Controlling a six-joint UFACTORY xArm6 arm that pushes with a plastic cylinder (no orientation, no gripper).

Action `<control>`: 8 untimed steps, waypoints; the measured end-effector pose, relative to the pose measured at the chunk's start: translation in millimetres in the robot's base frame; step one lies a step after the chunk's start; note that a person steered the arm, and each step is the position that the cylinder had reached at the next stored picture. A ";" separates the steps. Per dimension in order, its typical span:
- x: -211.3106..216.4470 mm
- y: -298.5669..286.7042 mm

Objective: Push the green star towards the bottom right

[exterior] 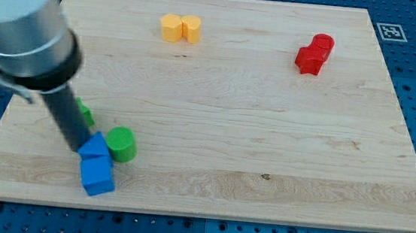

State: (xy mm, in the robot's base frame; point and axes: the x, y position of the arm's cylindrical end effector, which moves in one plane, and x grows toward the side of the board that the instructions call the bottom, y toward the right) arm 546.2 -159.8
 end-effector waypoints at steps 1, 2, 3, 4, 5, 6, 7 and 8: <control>-13.3 -9.6; -12.6 -65.3; -12.1 -124.6; -20.7 -145.1; -45.4 -114.3; -62.0 -71.8; -62.0 -41.7; -59.1 -64.9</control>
State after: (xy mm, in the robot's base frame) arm 487.1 -224.7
